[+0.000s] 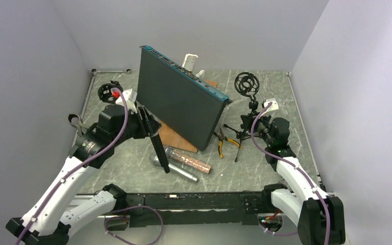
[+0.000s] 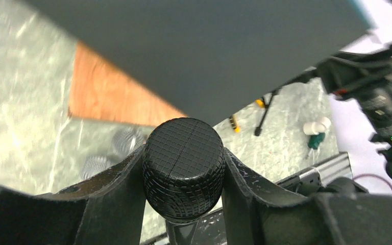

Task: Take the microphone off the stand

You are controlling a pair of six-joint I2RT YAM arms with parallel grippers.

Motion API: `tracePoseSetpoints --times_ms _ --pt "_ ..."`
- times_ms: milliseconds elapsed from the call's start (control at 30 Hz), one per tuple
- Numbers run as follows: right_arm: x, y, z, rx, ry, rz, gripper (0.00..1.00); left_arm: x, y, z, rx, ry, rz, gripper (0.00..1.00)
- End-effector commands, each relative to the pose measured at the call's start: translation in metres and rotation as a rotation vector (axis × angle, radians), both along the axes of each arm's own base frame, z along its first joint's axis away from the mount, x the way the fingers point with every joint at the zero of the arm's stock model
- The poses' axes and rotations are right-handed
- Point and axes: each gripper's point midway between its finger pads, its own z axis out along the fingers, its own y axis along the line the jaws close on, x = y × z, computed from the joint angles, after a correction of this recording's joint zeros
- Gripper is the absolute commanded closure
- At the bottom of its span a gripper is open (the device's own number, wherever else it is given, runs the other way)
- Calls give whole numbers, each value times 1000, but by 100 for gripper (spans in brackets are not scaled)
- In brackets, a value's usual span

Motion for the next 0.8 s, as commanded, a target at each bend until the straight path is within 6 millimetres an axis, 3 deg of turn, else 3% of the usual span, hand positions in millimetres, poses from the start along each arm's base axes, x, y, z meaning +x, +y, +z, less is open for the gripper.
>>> tracePoseSetpoints --times_ms 0,267,467,667,767 --pt "2 -1 9 19 -21 -11 58 3 16 -31 -126 160 165 100" --pt "3 1 8 23 -10 -4 58 20 60 -106 -79 381 359 100" --pt "5 1 6 24 -5 -5 58 15 90 -156 89 586 426 100" --pt "6 1 7 23 -7 -7 58 5 102 -198 158 698 475 100" --pt "6 0 8 22 -9 -13 58 8 107 -209 168 679 505 100"
